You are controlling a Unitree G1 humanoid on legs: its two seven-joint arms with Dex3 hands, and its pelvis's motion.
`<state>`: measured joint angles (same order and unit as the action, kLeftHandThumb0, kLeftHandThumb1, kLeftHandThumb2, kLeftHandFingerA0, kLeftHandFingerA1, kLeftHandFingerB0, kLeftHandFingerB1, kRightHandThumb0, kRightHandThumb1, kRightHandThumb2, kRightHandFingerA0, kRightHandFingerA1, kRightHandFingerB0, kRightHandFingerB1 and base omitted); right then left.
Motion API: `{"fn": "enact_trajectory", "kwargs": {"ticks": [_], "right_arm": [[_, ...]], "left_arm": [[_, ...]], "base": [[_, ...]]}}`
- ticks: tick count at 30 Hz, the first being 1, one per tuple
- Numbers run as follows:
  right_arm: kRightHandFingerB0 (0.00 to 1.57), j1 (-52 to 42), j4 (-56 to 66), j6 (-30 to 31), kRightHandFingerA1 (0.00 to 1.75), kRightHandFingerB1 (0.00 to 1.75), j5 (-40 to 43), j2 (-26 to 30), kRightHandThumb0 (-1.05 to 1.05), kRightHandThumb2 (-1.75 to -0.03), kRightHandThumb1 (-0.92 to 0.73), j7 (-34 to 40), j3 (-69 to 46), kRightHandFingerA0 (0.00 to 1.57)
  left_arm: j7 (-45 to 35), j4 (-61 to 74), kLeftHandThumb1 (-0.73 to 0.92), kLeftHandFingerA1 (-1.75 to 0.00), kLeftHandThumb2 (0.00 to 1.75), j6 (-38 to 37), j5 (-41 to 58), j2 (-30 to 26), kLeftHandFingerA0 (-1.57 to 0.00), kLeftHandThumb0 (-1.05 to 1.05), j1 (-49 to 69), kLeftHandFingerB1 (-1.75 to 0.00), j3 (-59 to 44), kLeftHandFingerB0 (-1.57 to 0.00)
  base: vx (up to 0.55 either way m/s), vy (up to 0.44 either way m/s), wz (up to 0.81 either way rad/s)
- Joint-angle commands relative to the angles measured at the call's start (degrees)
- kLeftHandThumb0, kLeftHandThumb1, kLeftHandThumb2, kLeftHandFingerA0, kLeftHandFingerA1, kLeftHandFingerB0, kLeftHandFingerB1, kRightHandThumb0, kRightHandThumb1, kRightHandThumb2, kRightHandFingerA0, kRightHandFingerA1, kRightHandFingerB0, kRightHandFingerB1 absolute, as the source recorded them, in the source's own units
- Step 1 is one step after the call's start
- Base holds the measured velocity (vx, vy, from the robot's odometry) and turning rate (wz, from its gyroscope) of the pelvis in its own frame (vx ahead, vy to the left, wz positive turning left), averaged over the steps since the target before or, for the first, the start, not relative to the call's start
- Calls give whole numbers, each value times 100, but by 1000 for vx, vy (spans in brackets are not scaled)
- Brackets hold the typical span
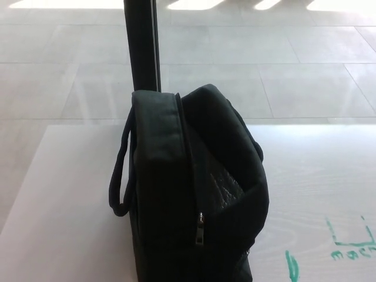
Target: The robot uses its right hand to pick up the cube kept on the middle of the desk and put it inside the bag next to it
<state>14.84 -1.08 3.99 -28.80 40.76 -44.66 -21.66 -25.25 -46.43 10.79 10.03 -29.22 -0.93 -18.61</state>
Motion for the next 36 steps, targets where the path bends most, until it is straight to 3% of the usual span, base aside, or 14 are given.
{"fn": "enact_trajectory", "kwargs": {"ticks": [1, 2, 4, 7, 8, 17, 21, 24, 25, 28, 29, 34, 35, 36], "right_arm": [[5, -1576, -678, -307, 51, 41, 555, -400, -82, -97, -61, 1683, -1571, 8], [0, -1704, -838, -394, 53, 49, 647, -482, -37, -105, -47, 1817, -1736, 2], [13, -1806, -1070, -501, 42, 26, 747, -491, -74, -63, -76, 1893, -1839, 8], [6, -1992, -1344, -424, 49, 34, 750, -502, -76, -99, -60, 2031, -1976, 3], [11, -2110, -1380, -406, 49, 33, 745, -534, -92, -101, -66, 2091, -2038, 0], [0, -2667, -2133, -687, 54, 51, 902, -893, -39, -105, -45, 2761, -2267, 3], [11, -2593, -2712, -809, 49, 32, 1039, -873, -75, -62, -78, 2938, -2234, 9], [0, -2587, -3220, -915, 53, 50, 1077, -877, -38, -106, -48, 3183, -2186, 2], [8, -2564, -3335, -863, 50, 40, 1088, -916, -88, -99, -66, 3222, -2146, 1], [14, -2441, -3815, -813, 43, 29, 1260, -1073, -73, -63, -79, 3251, -2014, 8], [0, -2473, -3752, -754, 53, 50, 1251, -1155, -37, -107, -50, 3225, -1924, 2], [0, -2534, -4310, -1313, 53, 50, 1533, -1351, -37, -107, -50, 2856, -1544, 1], [14, -2492, -4474, -1462, 50, 36, 1564, -1373, -68, -63, -78, 2884, -1441, 13], [13, -2499, -4497, -1408, 50, 36, 1642, -1392, -68, -62, -78, 2760, -1369, 13]], "left_arm": [[97, 3, 62, -57, 59, -224, -70, -17, -39, -74, 185, -46, 31, -36], [90, -83, 62, -57, 58, -195, -1, 4, -39, -71, 146, -45, -31, -36], [113, -85, 62, -56, 58, -140, 14, 6, -38, -72, 151, -45, -50, -36], [80, -116, 47, -63, 95, -122, 10, -15, -36, -71, 136, -50, -44, -20], [49, -118, 62, -56, 59, -189, -61, -43, -38, -73, 153, -44, 25, -34], [204, 192, 64, -59, 58, -113, -41, 17, -42, -72, 296, -49, -18, -39], [192, 59, 61, -59, 58, -201, -57, -6, -41, -72, 232, -48, -13, -38], [104, 40, 61, -59, 58, -102, -23, -31, -38, -72, 200, -47, -10, -36], [129, 46, 61, -59, 58, -74, 15, -8, -39, -69, 202, -46, -48, -35], [203, 60, 62, -62, 59, -139, -51, -1, -43, -71, 250, -50, -16, -40], [158, 14, 63, -60, 58, -87, -142, -65, -43, -72, 229, -47, 83, -38], [2, -76, 47, -63, 94, 21, -159, -145, -37, -76, 250, -49, 193, -22], [20, -30, 62, -55, 61, 17, -172, -153, -37, -75, 270, -42, 219, -32], [-7, -68, 47, -64, 95, 37, -134, -150, -38, -72, 266, -48, 206, -18]], "base": [[0, 0, 0], [0, 0, 0], [0, 0, 0], [0, 0, 0], [0, 0, 0], [0, 0, 0], [0, 0, 0], [0, 0, 0], [0, 0, 0], [0, 0, 0], [0, 0, 0], [0, 0, 0], [0, 0, 0], [0, 0, 0]]}}
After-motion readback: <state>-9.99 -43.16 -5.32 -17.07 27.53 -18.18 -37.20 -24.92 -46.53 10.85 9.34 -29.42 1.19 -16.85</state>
